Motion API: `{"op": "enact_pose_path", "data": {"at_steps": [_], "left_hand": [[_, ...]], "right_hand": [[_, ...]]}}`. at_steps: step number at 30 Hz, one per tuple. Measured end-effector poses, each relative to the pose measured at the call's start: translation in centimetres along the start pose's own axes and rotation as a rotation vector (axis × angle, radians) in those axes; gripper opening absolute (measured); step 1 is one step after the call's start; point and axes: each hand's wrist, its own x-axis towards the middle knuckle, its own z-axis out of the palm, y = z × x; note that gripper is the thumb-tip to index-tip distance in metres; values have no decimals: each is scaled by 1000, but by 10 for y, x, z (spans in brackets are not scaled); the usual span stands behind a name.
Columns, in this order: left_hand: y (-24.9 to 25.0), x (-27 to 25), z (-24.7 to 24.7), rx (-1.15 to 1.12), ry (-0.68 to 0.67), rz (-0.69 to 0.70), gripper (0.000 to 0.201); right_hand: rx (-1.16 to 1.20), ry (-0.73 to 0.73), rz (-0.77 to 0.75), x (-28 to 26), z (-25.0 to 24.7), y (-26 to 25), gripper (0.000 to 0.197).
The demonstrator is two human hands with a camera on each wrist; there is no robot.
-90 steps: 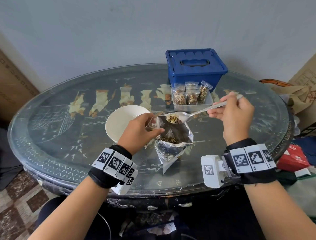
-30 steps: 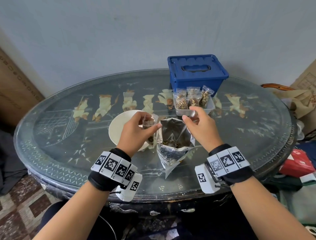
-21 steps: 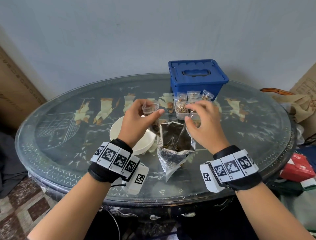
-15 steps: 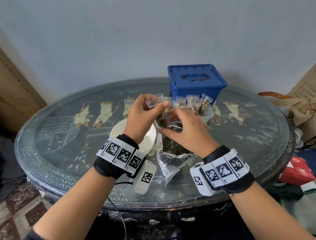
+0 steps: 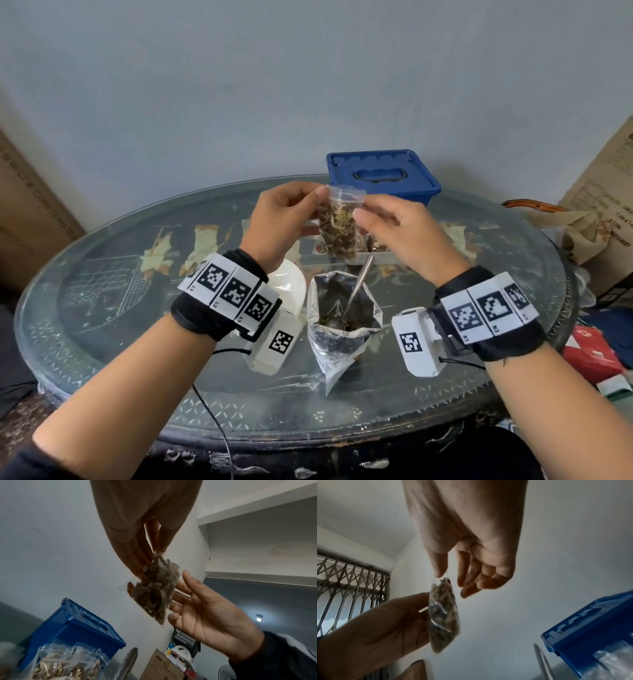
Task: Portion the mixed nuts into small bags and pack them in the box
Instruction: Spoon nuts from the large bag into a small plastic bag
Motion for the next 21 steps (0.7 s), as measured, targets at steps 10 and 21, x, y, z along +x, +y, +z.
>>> {"op": "enact_pose_path", "data": {"at_steps": [10, 21], "left_hand": [[2, 79, 41, 159, -182, -3, 10], [-74, 189, 95, 723, -378, 63, 9]], "right_hand": [[84, 266, 72, 51, -51, 31, 6], [-25, 426, 267, 85, -64, 144, 15]]}}
